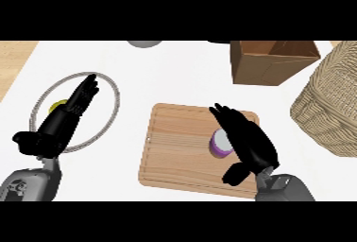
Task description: Pick the can from the cutting board and place it in the basket
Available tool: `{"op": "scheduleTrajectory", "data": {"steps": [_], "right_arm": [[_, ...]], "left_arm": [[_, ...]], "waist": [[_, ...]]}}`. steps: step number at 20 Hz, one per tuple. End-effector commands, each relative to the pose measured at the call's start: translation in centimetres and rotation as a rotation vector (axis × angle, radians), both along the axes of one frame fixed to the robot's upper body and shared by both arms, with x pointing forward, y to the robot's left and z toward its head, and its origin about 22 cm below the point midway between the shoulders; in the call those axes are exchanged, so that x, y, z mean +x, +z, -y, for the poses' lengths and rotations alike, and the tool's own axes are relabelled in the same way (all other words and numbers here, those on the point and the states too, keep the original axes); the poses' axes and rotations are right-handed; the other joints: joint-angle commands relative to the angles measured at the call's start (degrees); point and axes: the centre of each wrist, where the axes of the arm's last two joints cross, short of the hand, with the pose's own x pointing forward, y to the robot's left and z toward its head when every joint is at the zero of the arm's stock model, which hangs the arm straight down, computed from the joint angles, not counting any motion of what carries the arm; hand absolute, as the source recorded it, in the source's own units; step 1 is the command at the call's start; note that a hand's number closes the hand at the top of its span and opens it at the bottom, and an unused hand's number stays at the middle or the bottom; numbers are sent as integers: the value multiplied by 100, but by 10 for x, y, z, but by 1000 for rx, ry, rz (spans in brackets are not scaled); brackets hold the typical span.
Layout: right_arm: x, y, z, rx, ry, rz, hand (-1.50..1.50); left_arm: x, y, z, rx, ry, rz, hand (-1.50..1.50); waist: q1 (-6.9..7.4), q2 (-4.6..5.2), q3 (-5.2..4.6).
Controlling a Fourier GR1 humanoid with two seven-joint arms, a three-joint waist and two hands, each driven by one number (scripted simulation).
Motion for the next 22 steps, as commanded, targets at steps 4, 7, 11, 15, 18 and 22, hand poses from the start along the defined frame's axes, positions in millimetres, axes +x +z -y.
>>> {"op": "scheduleTrajectory", "data": {"steps": [4,7,11,15,18,22], "right_arm": [[3,-17,-11,-37,-32,-27,-150],[18,-29,-6,-63,-31,-58,-150],[14,-10,0,-52,-28,-72,-150],[16,-35,4,-62,2,-117,-150],[21,-44,-20,-65,44,-151,150],[25,-52,-12,-112,70,-150,150]], "left_arm": [[-1,-4,21,6,-6,2,0],[1,3,-2,7,13,4,0],[-7,-5,-5,1,4,13,0],[-13,-7,-1,-3,-6,9,0],[-9,-22,-3,-19,3,8,0],[-8,-3,-16,-2,3,18,0]], "waist": [[-4,0,0],[6,2,0],[0,-2,-1],[2,-2,0],[9,4,-1],[15,1,0]]}}
